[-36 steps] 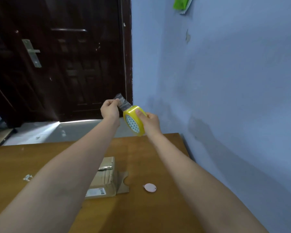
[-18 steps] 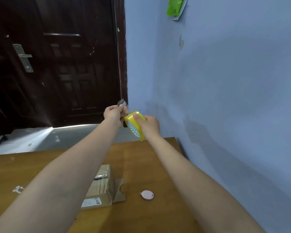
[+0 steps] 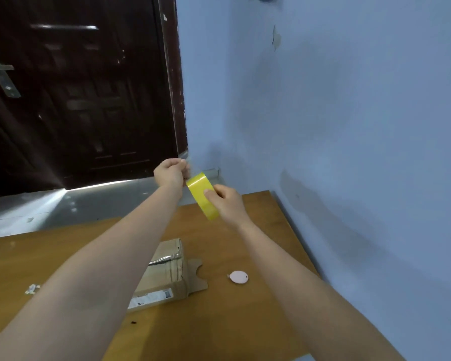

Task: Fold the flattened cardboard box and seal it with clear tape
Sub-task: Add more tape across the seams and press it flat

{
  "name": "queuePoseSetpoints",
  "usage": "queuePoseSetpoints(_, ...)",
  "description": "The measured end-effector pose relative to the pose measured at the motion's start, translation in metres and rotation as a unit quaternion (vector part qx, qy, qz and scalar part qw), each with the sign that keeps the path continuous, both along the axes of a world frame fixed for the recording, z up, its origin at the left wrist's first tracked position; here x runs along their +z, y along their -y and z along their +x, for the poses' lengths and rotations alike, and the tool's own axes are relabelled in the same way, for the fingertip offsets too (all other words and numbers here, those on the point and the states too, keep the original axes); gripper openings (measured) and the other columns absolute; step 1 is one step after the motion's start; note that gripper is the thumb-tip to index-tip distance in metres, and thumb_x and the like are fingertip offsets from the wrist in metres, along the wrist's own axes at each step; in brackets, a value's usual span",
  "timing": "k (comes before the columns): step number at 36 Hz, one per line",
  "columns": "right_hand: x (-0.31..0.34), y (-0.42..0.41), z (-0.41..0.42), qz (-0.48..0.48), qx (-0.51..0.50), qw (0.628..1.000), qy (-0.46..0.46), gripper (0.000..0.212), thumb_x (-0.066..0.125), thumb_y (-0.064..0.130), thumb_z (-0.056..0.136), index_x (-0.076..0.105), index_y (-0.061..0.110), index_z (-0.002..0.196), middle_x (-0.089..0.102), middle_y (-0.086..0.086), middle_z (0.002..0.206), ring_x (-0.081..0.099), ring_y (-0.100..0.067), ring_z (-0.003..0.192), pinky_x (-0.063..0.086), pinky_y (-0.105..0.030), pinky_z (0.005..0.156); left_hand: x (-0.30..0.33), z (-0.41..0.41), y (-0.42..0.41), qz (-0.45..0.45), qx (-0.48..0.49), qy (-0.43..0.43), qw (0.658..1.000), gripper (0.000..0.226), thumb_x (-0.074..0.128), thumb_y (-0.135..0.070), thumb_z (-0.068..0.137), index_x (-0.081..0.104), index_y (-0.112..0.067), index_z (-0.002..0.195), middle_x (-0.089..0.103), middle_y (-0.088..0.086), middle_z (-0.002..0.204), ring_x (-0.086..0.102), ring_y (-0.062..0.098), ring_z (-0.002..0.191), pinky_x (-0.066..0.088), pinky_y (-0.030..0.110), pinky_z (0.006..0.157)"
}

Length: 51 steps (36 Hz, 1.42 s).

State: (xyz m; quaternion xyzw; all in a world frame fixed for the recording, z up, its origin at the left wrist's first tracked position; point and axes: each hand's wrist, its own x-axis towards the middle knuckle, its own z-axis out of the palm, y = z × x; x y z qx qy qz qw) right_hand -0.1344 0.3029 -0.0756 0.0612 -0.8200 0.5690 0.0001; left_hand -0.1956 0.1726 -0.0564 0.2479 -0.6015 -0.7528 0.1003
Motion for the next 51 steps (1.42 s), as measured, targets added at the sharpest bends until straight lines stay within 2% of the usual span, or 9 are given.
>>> queuePoseSetpoints(20, -0.035, 0.064, 0.092, -0.016, -0.106, 0.989, 0.105, 0.038, 0.056, 0.026, 0.090, 0.037, 0.019, 0.058, 0.036, 0.007, 0.055, 0.031, -0.006, 0.048, 0.026, -0.021, 0.044, -0.085, 0.047, 0.050, 0.000, -0.125, 0.102, 0.987, 0.023, 0.066, 0.008, 0.077, 0.058, -0.009, 0.063, 0.062, 0.007, 0.064, 0.055, 0.020, 0.057, 0.041, 0.023, 0.046)
queuePoseSetpoints(29, -0.039, 0.082, 0.107, 0.019, -0.151, 0.976, 0.158, 0.045, 0.056, 0.030, 0.089, 0.024, 0.023, 0.057, 0.022, 0.004, 0.057, 0.021, -0.012, 0.054, 0.016, -0.032, 0.052, -0.104, 0.058, 0.065, 0.009, -0.144, 0.131, 0.981, 0.020, 0.067, 0.007, 0.074, 0.059, -0.007, 0.063, 0.056, -0.004, 0.038, 0.043, 0.005, 0.026, 0.027, 0.010, 0.031)
queuePoseSetpoints(36, -0.039, 0.088, 0.109, 0.044, -0.160, 0.968, 0.191, 0.047, 0.056, 0.031, 0.087, 0.024, 0.022, 0.054, 0.021, 0.005, 0.054, 0.021, -0.014, 0.052, 0.015, -0.031, 0.051, -0.101, 0.056, 0.072, -0.010, -0.142, 0.145, 0.979, 0.022, 0.068, 0.004, 0.076, 0.058, -0.008, 0.062, 0.056, 0.004, 0.055, 0.049, 0.009, 0.033, 0.036, 0.020, 0.039)
queuePoseSetpoints(40, -0.040, 0.085, 0.110, 0.054, -0.169, 0.958, 0.224, 0.046, 0.056, 0.037, 0.088, 0.029, 0.020, 0.055, 0.029, 0.009, 0.050, 0.027, -0.013, 0.048, 0.021, -0.027, 0.045, -0.105, 0.052, 0.071, -0.047, -0.176, 0.125, 0.975, 0.021, 0.068, 0.003, 0.078, 0.060, -0.010, 0.062, 0.058, -0.002, 0.047, 0.051, 0.011, 0.041, 0.035, 0.021, 0.044)
queuePoseSetpoints(43, -0.042, 0.081, 0.115, 0.013, -0.152, 0.961, 0.231, 0.044, 0.056, 0.049, 0.085, 0.047, 0.009, 0.068, 0.047, -0.009, 0.067, 0.048, -0.023, 0.061, 0.042, -0.037, 0.057, -0.107, 0.047, 0.071, -0.060, -0.222, 0.118, 0.966, 0.020, 0.065, -0.001, 0.083, 0.059, -0.013, 0.068, 0.059, 0.003, 0.063, 0.054, 0.012, 0.049, 0.036, 0.022, 0.047)
queuePoseSetpoints(45, -0.044, 0.077, 0.119, -0.008, -0.136, 0.962, 0.236, 0.059, 0.055, 0.049, 0.087, 0.059, -0.010, 0.093, 0.061, -0.031, 0.093, 0.061, -0.041, 0.086, 0.050, -0.050, 0.082, -0.110, 0.044, 0.075, -0.064, -0.245, 0.109, 0.961, 0.018, 0.066, -0.006, 0.086, 0.061, -0.013, 0.070, 0.061, 0.004, 0.068, 0.054, 0.014, 0.056, 0.034, 0.025, 0.052)
queuePoseSetpoints(46, -0.045, 0.073, 0.122, -0.016, -0.126, 0.962, 0.240, 0.057, 0.054, 0.044, 0.090, 0.059, -0.011, 0.101, 0.060, -0.032, 0.102, 0.061, -0.041, 0.094, 0.048, -0.047, 0.087, -0.111, 0.043, 0.076, -0.071, -0.253, 0.102, 0.959, 0.017, 0.066, -0.009, 0.087, 0.062, -0.013, 0.071, 0.062, 0.004, 0.071, 0.054, 0.014, 0.059, 0.035, 0.025, 0.054)
queuePoseSetpoints(49, -0.057, 0.059, 0.128, -0.046, -0.078, 0.965, 0.248, 0.027, 0.054, 0.027, 0.094, 0.057, 0.010, 0.074, 0.053, -0.003, 0.067, 0.055, -0.007, 0.056, 0.044, -0.016, 0.057, -0.113, 0.042, 0.077, -0.101, -0.277, 0.069, 0.953, 0.020, 0.062, -0.011, 0.090, 0.062, -0.013, 0.070, 0.062, 0.001, 0.071, 0.054, 0.009, 0.059, 0.040, 0.017, 0.055)
queuePoseSetpoints(51, -0.062, 0.056, 0.131, -0.065, -0.067, 0.963, 0.253, 0.022, 0.053, 0.017, 0.094, 0.055, 0.014, 0.072, 0.050, 0.012, 0.057, 0.048, 0.003, 0.047, 0.038, -0.009, 0.049, -0.115, 0.043, 0.075, -0.116, -0.289, 0.044, 0.949, 0.022, 0.061, -0.004, 0.089, 0.061, -0.009, 0.067, 0.059, 0.003, 0.067, 0.053, 0.008, 0.055, 0.040, 0.007, 0.049)
